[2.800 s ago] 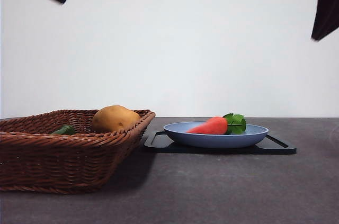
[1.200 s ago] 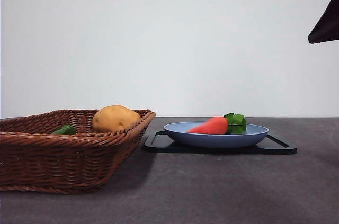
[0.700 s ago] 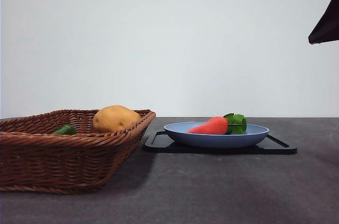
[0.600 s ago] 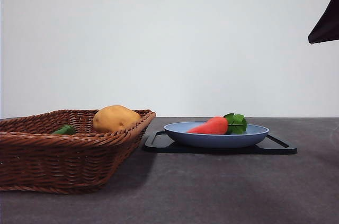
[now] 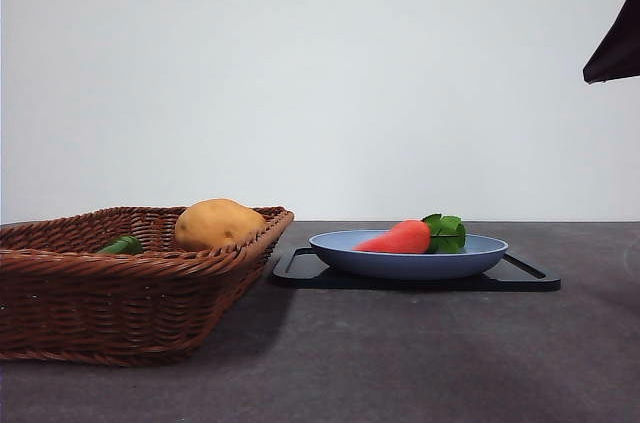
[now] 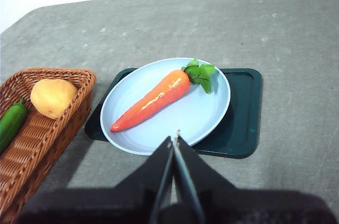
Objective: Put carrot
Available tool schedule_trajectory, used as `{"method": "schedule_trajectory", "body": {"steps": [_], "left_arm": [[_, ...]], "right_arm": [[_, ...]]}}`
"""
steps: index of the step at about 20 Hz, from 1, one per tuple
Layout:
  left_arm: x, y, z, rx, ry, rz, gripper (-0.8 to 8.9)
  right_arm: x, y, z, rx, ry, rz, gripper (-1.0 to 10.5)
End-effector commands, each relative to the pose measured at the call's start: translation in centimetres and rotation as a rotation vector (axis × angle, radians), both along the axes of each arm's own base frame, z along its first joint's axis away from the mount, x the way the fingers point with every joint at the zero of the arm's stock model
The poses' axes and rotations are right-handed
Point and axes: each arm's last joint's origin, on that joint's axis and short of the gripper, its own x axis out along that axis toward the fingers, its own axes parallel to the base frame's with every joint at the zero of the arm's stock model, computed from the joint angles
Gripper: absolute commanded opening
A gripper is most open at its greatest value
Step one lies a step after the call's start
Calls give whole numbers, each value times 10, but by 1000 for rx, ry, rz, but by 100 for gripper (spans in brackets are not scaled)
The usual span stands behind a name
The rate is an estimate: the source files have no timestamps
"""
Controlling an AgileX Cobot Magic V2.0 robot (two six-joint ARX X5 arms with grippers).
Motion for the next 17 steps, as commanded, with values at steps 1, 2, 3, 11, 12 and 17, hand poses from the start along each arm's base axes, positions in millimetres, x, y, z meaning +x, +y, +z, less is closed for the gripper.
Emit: {"method": "schedule_trajectory", "body": {"steps": [1,2,3,11,12,17], "left_arm": [[0,0,-2,-7,-2,3,8],[0,0,-2,-7,-2,3,8],[0,0,-2,-7,-2,3,8],[0,0,-2,-7,-2,3,8],[0,0,-2,-7,-2,3,8],[0,0,-2,-7,-2,3,8]], "right_arm": [[1,1,3,14,-11,-1,4],[1,1,3,14,-11,-1,4],[1,1,3,14,-11,-1,4],[-2,1,4,-9,-26,12,4],[-7,-4,8,-50,-67,-1,4],[-39,-29,24,-176,-260,-66,4]]}}
